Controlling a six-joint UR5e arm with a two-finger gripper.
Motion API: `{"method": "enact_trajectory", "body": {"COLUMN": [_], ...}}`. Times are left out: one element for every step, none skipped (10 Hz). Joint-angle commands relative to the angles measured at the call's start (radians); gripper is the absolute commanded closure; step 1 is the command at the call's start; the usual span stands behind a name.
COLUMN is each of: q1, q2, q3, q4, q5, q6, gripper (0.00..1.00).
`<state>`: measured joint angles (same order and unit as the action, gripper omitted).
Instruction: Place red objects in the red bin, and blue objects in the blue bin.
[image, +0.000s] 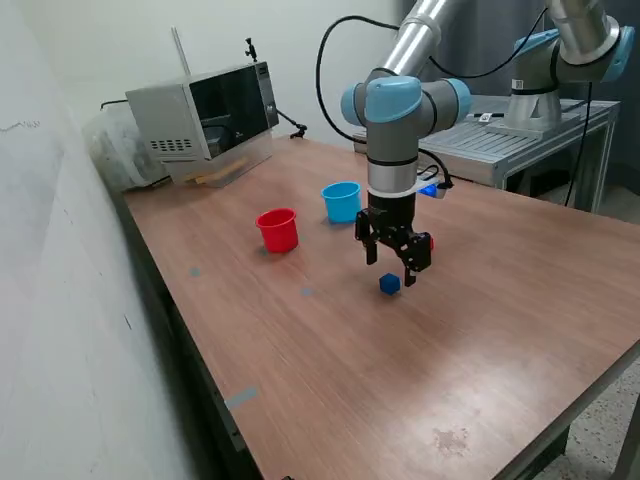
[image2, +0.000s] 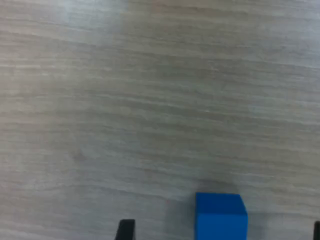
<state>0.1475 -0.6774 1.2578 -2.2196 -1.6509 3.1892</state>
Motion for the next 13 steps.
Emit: {"method": "enact_trajectory", "body": {"q1": [0.003,0.004,0.009,0.011,0.011,0.011,0.011,0.011,0.009,0.011,0.009,0.011,0.009], "q2": [-0.001,-0.001,-0.001,-0.001,-0.001,-0.001,-0.001,-0.001,-0.001,-0.001,-0.001,-0.001,-0.001], "q3": [0.002,0.003,0.006,0.009,0.009,0.009,0.009,0.011,0.011,0.009,0.009,0.008,0.008], "q4": [0.000,0.000,-0.002,-0.002,-0.002,-0.002,0.000,-0.002,-0.002,-0.002,-0.002,-0.002,-0.005], "q5": [0.000,0.000,0.000,0.000,0.000,0.000,0.000,0.000,0.000,0.000,0.000,-0.001,-0.001], "q6": [0.000,0.000,0.000,0.000,0.000,0.000,0.000,0.000,0.000,0.000,0.000,0.000,0.000], "gripper": [0.00,0.00,0.00,0.00,0.00,0.00,0.00,0.00,0.00,1.00,1.00,1.00,1.00]}}
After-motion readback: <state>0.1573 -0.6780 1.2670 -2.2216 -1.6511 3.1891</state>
